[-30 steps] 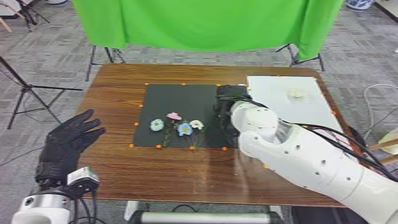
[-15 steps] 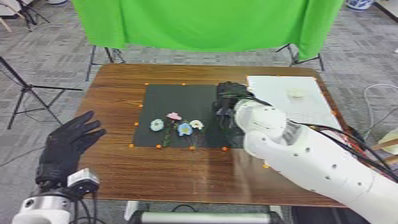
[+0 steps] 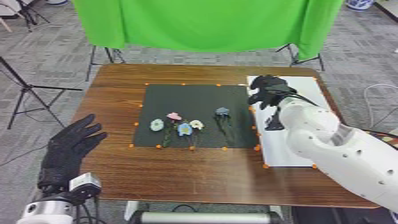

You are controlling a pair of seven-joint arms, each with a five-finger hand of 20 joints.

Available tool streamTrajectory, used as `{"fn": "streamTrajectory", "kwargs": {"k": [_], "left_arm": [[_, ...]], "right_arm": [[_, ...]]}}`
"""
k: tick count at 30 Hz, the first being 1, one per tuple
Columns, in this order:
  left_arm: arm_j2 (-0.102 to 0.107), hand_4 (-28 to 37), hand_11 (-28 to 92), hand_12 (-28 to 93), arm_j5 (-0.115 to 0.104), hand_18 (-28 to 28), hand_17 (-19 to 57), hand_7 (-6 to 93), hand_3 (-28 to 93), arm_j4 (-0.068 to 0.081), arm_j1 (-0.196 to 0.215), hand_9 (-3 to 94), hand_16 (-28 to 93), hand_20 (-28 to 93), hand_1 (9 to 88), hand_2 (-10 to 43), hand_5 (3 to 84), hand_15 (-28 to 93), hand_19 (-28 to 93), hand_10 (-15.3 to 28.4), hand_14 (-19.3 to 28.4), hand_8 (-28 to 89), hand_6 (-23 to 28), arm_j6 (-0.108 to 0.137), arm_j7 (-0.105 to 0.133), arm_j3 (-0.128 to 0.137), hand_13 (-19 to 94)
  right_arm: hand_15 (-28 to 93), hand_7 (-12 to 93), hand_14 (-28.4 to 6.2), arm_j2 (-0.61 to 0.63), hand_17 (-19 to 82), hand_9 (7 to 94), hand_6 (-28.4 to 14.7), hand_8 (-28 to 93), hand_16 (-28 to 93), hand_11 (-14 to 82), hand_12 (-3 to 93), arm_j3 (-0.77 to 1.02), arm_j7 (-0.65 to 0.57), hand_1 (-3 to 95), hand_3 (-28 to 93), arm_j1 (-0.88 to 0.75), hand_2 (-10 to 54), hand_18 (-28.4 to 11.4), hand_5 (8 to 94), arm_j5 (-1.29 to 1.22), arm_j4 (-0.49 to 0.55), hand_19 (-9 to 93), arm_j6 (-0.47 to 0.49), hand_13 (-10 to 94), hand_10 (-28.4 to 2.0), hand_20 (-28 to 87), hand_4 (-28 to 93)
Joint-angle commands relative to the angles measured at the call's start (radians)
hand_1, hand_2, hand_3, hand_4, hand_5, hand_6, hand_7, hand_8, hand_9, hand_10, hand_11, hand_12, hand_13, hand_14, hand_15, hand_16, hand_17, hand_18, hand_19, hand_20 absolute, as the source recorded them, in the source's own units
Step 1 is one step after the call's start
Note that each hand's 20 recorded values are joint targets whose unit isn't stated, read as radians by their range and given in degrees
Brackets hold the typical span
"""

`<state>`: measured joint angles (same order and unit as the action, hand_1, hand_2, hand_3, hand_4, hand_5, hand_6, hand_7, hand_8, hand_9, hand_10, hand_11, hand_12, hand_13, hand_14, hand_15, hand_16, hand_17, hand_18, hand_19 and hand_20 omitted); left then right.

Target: Arrange flowers

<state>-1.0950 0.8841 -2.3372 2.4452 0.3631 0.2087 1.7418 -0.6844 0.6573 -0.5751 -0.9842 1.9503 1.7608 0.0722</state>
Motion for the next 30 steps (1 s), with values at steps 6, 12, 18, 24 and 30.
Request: {"fn": "streamTrajectory", "kwargs": {"k": [6, 12, 18, 24, 30], "left_arm": [[0.008, -20.3, 28, 9, -0.001, 22.7, -8.7, 15.4, 83, 0.002, 0.001, 37.7, -12, 0, 25.1, 6.2, 41.9, 55, 61, 19.9, 26.8, -10, 11.8, -0.003, -0.009, -0.010, 29], [0.010, -20.3, 28, 9, 0.002, 22.7, -8.6, 15.4, 83, 0.004, -0.008, 37.7, -12, 0, 25.1, 6.3, 41.9, 55, 61, 19.9, 26.8, -10, 11.8, -0.008, -0.014, -0.012, 29], [0.005, -20.2, 28, 8, 0.003, 22.7, -8.6, 15.5, 83, 0.006, -0.010, 37.8, -12, 0, 25.0, 6.2, 42.0, 55, 61, 20.0, 26.8, -10, 11.8, -0.008, -0.017, -0.016, 29], [0.003, -20.3, 28, 9, 0.007, 22.7, -8.6, 15.4, 83, 0.006, -0.029, 37.7, -12, 0, 25.1, 6.2, 41.9, 55, 61, 19.9, 26.8, -10, 11.8, -0.016, -0.028, -0.017, 29], [0.004, -20.3, 28, 8, 0.001, 22.7, -8.6, 15.4, 83, 0.007, -0.025, 37.6, -12, 0, 25.1, 6.2, 41.9, 55, 61, 20.0, 26.9, -10, 11.8, -0.011, -0.016, -0.022, 29]], "right_arm": [[87, 19, -7.0, 0.111, 31, 43.4, -2.2, -15, 10, 11.3, 12.6, -0.082, -0.094, 28.5, 93, 0.159, -6.3, -19.0, 37.9, -0.085, -0.143, 93, 0.071, 70, -14.4, 0, -27], [88, 19, -7.2, 0.085, 30, 39.9, -2.1, -15, 9, 10.6, 13.0, -0.048, -0.110, 27.7, 93, 0.143, -6.6, -19.0, 34.6, -0.090, -0.189, 93, 0.143, 68, -15.0, 0, -26], [88, 20, -7.9, 0.048, 29, 37.0, -0.6, -15, 9, 9.1, 12.8, 0.002, -0.113, 26.7, 93, 0.102, -6.2, -19.3, 33.1, -0.082, -0.217, 93, 0.218, 66, -15.0, 0, -26], [88, 20, -8.0, 0.021, 29, 36.6, -0.1, -15, 8, 8.5, 13.0, -0.014, -0.110, 26.3, 93, 0.119, -5.9, -19.5, 32.9, -0.067, -0.249, 93, 0.224, 65, -14.8, 0, -25], [88, 20, -8.0, 0.021, 29, 36.7, -0.6, -15, 7, 8.5, 13.2, -0.086, -0.120, 26.4, 93, 0.184, -5.8, -19.3, 32.3, -0.066, -0.288, 93, 0.190, 66, -15.0, 0, -26]]}}
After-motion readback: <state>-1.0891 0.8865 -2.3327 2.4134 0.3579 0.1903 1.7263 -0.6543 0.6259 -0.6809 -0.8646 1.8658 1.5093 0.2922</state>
